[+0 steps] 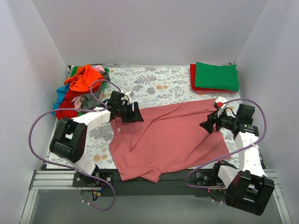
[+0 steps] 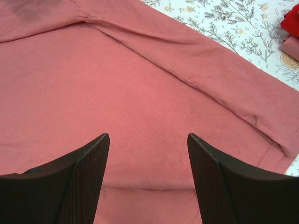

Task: Fold and stack the t-shirts
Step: Fold the tshirt

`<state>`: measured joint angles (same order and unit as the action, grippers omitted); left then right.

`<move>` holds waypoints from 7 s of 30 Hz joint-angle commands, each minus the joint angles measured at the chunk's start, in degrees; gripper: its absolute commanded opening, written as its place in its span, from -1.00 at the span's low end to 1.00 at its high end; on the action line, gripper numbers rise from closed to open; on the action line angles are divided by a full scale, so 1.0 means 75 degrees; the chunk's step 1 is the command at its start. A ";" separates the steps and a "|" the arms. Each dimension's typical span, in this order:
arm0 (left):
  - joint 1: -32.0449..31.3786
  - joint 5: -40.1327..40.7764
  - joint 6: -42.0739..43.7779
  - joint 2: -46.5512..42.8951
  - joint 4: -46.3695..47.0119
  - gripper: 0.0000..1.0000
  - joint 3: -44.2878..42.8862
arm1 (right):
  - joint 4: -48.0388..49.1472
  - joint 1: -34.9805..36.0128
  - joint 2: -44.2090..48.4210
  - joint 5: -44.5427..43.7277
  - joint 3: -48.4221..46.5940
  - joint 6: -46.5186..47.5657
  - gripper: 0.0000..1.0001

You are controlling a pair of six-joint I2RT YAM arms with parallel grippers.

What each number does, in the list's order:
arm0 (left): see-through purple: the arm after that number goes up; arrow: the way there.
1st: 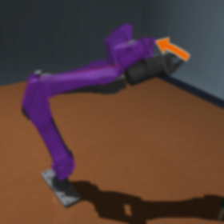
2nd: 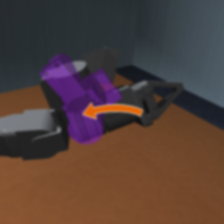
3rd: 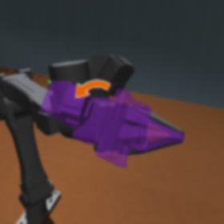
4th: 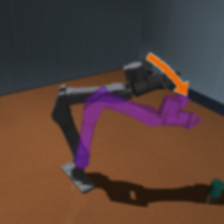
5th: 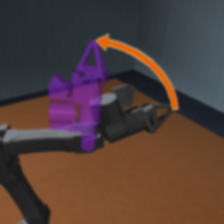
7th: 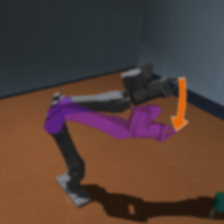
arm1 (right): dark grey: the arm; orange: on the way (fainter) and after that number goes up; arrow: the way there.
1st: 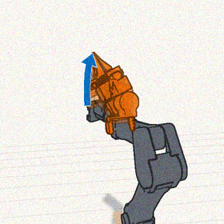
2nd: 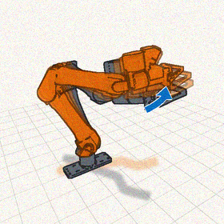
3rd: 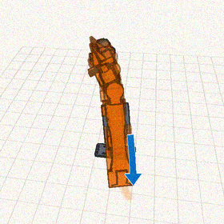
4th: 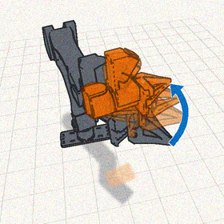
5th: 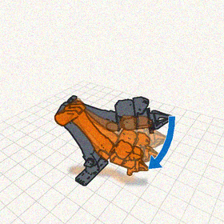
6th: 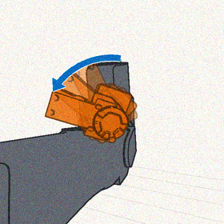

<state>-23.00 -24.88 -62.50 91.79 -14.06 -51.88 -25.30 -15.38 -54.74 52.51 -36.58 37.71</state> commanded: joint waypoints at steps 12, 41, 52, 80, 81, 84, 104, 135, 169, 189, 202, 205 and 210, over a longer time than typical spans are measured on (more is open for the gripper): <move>-0.0132 0.0341 0.0060 0.0277 0.0000 0.16 -0.0009 | 0.0092 -0.0059 -0.0002 0.0194 0.0072 0.0057 0.49; -0.0249 0.0482 0.0294 0.0758 -0.0316 -0.51 -0.0067 | 0.0092 -0.0141 0.0021 0.0229 0.0072 0.0046 0.49; -0.0272 -0.0045 0.0341 0.0207 -0.0059 -1.00 0.0015 | 0.0092 -0.0176 0.0010 0.0241 0.0061 0.0046 0.49; -0.0823 -0.1557 0.0013 -0.0086 0.0727 -1.00 0.0518 | 0.0092 -0.0294 0.0022 0.0264 0.0049 0.0034 0.49; -0.0870 -0.1580 -0.0010 -0.0040 0.0773 -1.00 0.0519 | 0.0080 -0.0294 0.0033 0.0276 0.0049 0.0034 0.49; -0.1057 -0.1674 -0.0116 0.0078 0.0891 -1.00 0.0530 | 0.0080 -0.0294 0.0033 0.0264 0.0049 0.0034 0.50; -0.0637 0.2295 -0.0338 -0.3387 0.0048 0.47 0.1209 | 0.0080 -0.0329 -0.0002 0.0194 0.0049 0.0057 0.50; 0.0524 0.3798 0.0025 -0.5219 -0.0351 0.77 0.2089 | 0.0151 -0.0352 -0.0646 -0.0427 -0.0021 0.0093 0.50; 0.0524 0.3775 0.0036 -0.5149 -0.0293 0.78 0.2101 | 0.0280 -0.0469 -0.0881 -0.0615 -0.0057 -0.0048 0.50; 0.0524 0.3751 0.0037 -0.5137 -0.0257 0.78 0.2112 | 0.0338 -0.0516 -0.0951 -0.0673 -0.0045 -0.0107 0.51; 0.0524 0.3763 0.0025 -0.5149 -0.0246 0.78 0.2124 | 0.0361 -0.0528 -0.0975 -0.0720 -0.0057 -0.0142 0.50; 0.0524 0.3775 0.0025 -0.5148 -0.0246 0.78 0.2112 | 0.0385 -0.0540 -0.0998 -0.0767 -0.0068 -0.0153 0.50; 0.0571 0.3892 -0.0255 -0.5125 -0.0304 0.79 0.2124 | 0.0444 -0.0540 -0.1278 -0.0977 -0.0324 -0.0224 0.50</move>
<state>-19.22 2.59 -63.09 53.89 -16.71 -36.23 -23.77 -19.11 -62.87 46.11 -36.60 36.93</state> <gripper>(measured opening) 0.892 0.753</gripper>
